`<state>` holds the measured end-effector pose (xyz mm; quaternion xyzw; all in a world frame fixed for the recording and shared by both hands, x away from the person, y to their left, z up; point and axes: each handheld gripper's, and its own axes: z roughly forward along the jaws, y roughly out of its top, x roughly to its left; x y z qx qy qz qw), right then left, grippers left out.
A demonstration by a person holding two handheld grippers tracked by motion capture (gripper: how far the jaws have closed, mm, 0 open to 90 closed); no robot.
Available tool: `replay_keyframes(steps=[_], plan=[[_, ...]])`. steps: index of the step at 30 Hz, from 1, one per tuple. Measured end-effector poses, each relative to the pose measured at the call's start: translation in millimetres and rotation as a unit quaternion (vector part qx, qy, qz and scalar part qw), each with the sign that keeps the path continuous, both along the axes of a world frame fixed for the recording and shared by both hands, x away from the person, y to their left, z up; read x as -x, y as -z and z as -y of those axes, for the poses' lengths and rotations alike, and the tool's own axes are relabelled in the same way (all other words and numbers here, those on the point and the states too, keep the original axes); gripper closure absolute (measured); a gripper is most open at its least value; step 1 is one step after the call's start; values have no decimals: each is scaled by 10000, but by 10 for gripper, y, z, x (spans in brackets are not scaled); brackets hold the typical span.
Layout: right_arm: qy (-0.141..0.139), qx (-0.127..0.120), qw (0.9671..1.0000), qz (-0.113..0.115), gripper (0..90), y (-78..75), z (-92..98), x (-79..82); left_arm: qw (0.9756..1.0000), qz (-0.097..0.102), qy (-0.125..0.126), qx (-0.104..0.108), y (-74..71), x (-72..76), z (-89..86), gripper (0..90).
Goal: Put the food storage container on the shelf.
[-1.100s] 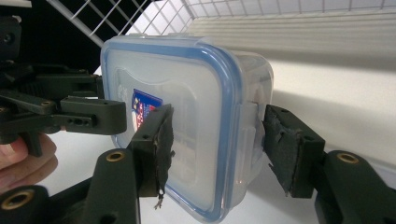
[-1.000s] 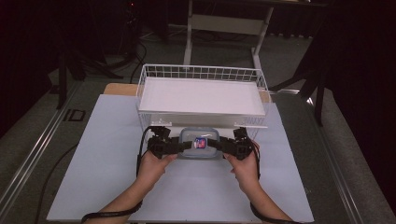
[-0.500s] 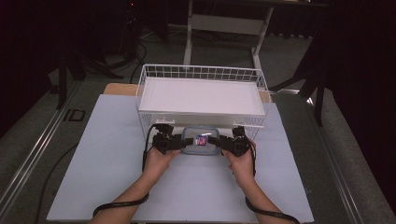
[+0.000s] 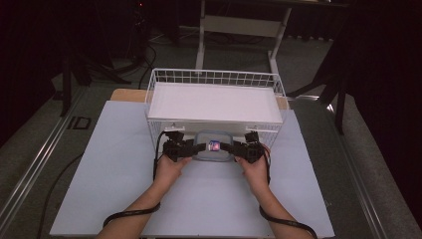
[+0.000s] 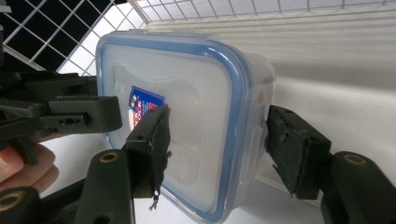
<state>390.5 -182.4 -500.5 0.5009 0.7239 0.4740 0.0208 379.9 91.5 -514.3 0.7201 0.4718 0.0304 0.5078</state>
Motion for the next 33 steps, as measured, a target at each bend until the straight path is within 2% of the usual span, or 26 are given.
replay_keyframes(steps=[1, 3, 5, 6, 11, 14, 15, 17, 18, 20, 22, 24, 25, 26, 28, 30, 31, 33], plan=[[11, -64, 10000, 13, 404, 14, 4, -8, 9999, 8, -22, 107, 29, -5, -9, 432], [35, -37, 10000, 71, 396, 22, -6, -12, 9999, -4, -43, 158, 39, -11, -13, 425], [4, -53, 9999, 108, 388, 33, -6, -24, 9999, 55, -32, 109, 47, -17, -3, 405], [-11, -53, 9999, 137, 385, 40, -7, -27, 9999, 161, -21, 41, 55, -17, 11, 396], [119, -13, 9999, 102, 362, 42, -25, -47, 9997, 121, -115, 169, 88, -42, 18, 359], [173, 36, 9998, 129, 362, 55, -35, -60, 9997, 67, -210, 68, 103, -61, 54, 322], [218, 132, 9995, 163, 362, 65, -48, -64, 9996, 106, -273, 50, 101, -64, 59, 306], [218, 119, 9995, 220, 363, 77, -43, -74, 9992, 126, -367, 34, 88, -66, 61, 308], [271, 32, 9992, 282, 365, 87, -33, -73, 9990, 170, -415, -72, 66, -84, 48, 311], [268, 17, 9992, 281, 365, 89, -33, -75, 9989, 196, -404, -132, 54, -92, 45, 311], [293, -4, 9990, 327, 366, 100, -36, -64, 9982, 313, -447, -263, 30, -72, 57, 311], [258, -6, 9988, 426, 365, 107, -30, -36, 9981, 388, -366, -323, 7, -27, 59, 308], [236, 1, 9987, 444, 369, 98, -19, 21, 9969, 627, -313, -356, -15, 35, 46, 269], [218, 35, 9987, 461, 370, 95, -13, 40, 9969, 627, -313, -356, -15, 35, 46, 259], [231, 111, 9984, 509, 370, 83, -6, 80, 9964, 748, -187, -355, -33, 78, 19, 236], [190, 226, 9977, 609, 370, 77, 15, 118, 9949, 897, -164, -434, -52, 118, 1, 197], [181, 211, 9973, 678, 378, 66, 45, 182, 9941, 985, -76, -458, -71, 178, -19, 164], [141, 249, 9970, 723, 407, 54, 54, 222, 9939, 1013, -28, -441, -74, 199, -31, 146]])
